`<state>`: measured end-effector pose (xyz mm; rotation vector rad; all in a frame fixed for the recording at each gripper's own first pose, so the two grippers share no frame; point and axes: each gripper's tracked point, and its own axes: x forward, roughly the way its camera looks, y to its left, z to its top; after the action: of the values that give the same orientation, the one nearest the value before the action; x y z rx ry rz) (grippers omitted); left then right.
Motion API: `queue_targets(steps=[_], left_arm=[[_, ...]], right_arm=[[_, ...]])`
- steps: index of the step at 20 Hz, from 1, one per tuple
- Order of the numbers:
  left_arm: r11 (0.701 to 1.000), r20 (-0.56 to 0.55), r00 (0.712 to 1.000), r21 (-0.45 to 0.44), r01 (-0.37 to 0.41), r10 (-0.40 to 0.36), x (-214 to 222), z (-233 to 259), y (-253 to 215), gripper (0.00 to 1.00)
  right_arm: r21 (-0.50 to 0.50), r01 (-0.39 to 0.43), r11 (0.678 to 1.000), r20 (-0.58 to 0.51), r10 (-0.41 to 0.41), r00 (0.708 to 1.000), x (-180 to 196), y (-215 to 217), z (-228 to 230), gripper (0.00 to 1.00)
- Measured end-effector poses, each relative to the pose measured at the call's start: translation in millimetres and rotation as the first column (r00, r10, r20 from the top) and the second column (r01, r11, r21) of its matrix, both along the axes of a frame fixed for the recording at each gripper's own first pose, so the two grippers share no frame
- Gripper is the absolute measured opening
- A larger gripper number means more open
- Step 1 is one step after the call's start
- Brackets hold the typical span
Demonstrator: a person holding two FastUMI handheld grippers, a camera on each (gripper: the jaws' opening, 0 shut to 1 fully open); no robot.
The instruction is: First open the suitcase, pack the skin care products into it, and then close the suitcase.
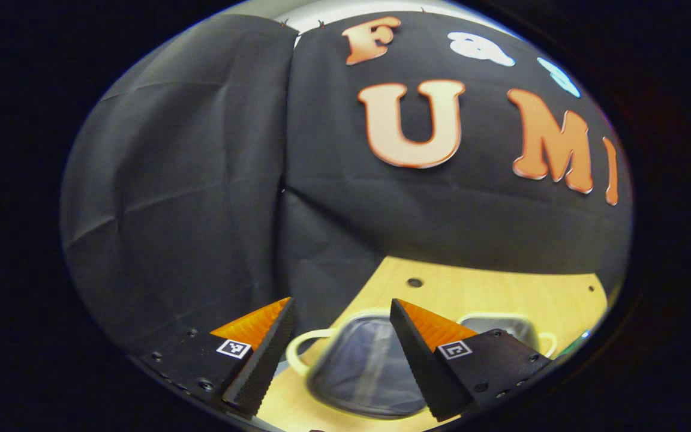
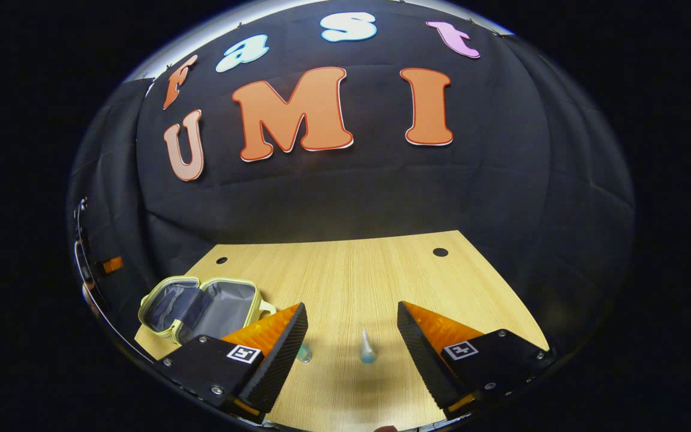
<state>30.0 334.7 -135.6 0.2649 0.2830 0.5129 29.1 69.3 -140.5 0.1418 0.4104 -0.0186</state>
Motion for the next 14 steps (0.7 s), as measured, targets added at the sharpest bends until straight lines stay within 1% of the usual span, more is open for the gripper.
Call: queue_targets(steps=[2, 3, 4, 6, 8, 11, 14], left_arm=[[0.997, 0.050, 0.996, 0.005, 0.074, -0.074, 1, 21, -62, 0.97], [0.994, 0.068, 0.992, 0.001, 0.108, -0.108, 4, 23, -92, 0.95], [0.991, 0.081, 0.988, -0.013, 0.135, -0.134, 5, 22, -125, 0.97], [0.978, 0.113, 0.974, -0.051, 0.202, -0.196, 7, 14, -188, 0.97], [0.953, 0.117, 0.953, -0.087, 0.291, -0.281, 22, -5, -244, 0.99], [0.932, 0.059, 0.939, -0.117, 0.343, -0.338, 37, -53, -301, 0.96], [0.892, 0.002, 0.906, -0.172, 0.417, -0.423, 45, -102, -356, 0.96]], right_arm=[[-0.018, -0.010, 1.000, 0.011, 0.011, 1.000, -1, -3, -6, 0.95], [-0.025, -0.014, 1.000, 0.006, 0.014, 1.000, -3, -5, -10, 0.95], [-0.024, -0.022, 0.999, -0.001, 0.022, 1.000, -6, -6, -13, 0.95], [-0.023, -0.017, 1.000, 0.002, 0.017, 1.000, -11, -12, -15, 0.95], [-0.017, 0.006, 1.000, -0.003, -0.006, 1.000, -16, -23, -19, 0.95], [0.010, 0.040, 0.999, -0.021, -0.040, 0.999, -24, -37, -24, 0.95], [-0.005, 0.088, 0.996, -0.031, -0.088, 0.996, -34, -53, -28, 0.95]])
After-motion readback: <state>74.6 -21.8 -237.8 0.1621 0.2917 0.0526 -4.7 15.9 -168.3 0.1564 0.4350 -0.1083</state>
